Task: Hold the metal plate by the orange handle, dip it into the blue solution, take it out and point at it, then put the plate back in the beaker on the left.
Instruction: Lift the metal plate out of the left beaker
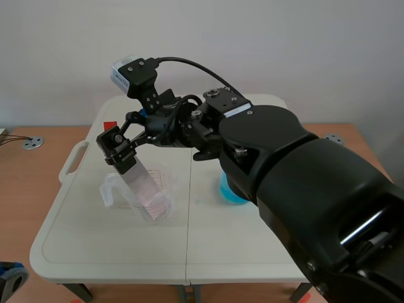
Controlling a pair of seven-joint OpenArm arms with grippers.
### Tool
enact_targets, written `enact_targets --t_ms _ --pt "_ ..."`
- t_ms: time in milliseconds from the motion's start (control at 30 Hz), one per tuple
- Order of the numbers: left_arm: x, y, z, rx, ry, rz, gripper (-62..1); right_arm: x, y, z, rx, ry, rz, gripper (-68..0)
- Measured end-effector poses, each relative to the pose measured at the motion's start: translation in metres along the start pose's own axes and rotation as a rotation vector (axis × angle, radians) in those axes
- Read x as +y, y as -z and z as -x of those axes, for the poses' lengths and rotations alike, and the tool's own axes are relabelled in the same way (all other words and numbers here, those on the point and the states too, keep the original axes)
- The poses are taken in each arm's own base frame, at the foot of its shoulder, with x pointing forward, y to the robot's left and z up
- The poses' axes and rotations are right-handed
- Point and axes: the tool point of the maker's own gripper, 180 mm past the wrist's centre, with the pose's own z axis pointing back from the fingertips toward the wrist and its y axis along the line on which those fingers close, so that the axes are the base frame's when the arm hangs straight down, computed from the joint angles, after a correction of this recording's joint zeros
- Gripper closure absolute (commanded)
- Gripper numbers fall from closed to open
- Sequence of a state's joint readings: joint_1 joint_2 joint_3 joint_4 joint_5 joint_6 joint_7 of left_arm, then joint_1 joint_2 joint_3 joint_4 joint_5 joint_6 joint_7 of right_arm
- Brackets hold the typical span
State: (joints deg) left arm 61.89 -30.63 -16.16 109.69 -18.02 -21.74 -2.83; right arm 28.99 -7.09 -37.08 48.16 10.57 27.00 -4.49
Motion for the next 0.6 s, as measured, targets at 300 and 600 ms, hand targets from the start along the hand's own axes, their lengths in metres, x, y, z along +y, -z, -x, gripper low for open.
enact_targets --t_ms 300,600 --pt "0.0000 0.0000 0.0000 0.000 0.000 0.000 -2.7 0.0117 0.0035 -0.0001 -0.001 -0.049 -0.030 -40.3" --pt "0.0000 0.0000 0.0000 0.000 0.000 0.000 -2.7 0.0119 0.0034 -0.0044 -0.026 -0.051 -0.030 -26.2"
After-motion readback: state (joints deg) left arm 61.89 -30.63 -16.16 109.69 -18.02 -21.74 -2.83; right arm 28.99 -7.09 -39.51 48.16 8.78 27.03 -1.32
